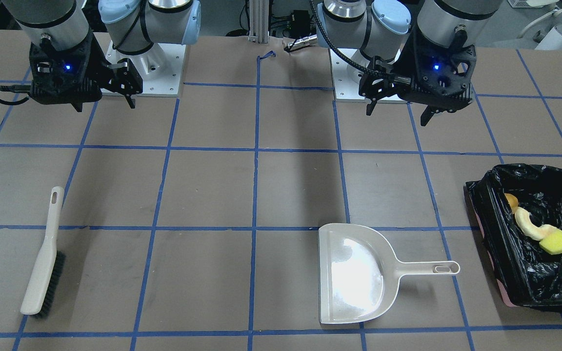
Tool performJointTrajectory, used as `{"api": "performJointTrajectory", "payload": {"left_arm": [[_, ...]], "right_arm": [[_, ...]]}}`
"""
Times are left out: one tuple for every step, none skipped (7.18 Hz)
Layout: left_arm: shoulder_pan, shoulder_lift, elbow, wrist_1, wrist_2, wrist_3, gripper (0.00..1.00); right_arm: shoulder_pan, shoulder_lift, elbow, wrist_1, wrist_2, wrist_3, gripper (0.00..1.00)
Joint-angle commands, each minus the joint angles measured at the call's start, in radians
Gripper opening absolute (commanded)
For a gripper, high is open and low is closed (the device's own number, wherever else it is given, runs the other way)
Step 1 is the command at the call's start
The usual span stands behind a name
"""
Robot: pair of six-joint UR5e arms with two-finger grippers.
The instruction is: Sweep and dump trash into bin
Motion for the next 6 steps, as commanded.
{"api": "performJointTrajectory", "payload": {"left_arm": [[-0.002, 0.017, -0.013, 0.006, -0.002, -0.001, 1.00], [0.002, 0.017, -0.016, 0.009, -0.002, 0.011, 1.00], [0.013, 0.017, -0.018, 0.031, -0.002, 0.017, 1.00], [0.016, 0.017, -0.021, 0.037, -0.002, 0.017, 1.00], [0.016, 0.017, -0.021, 0.037, -0.002, 0.017, 1.00], [0.016, 0.017, -0.021, 0.037, -0.002, 0.019, 1.00]], "right_arm": [[0.000, 0.004, 0.003, -0.001, 0.002, -0.001, 1.00], [0.000, 0.003, 0.003, 0.002, 0.000, 0.002, 1.00], [-0.002, 0.003, 0.005, 0.000, -0.001, -0.001, 1.00], [-0.002, 0.004, 0.006, -0.003, -0.001, -0.001, 1.00], [-0.002, 0.004, 0.008, -0.003, 0.000, -0.001, 1.00], [-0.002, 0.004, 0.008, -0.004, 0.000, -0.001, 1.00]]}}
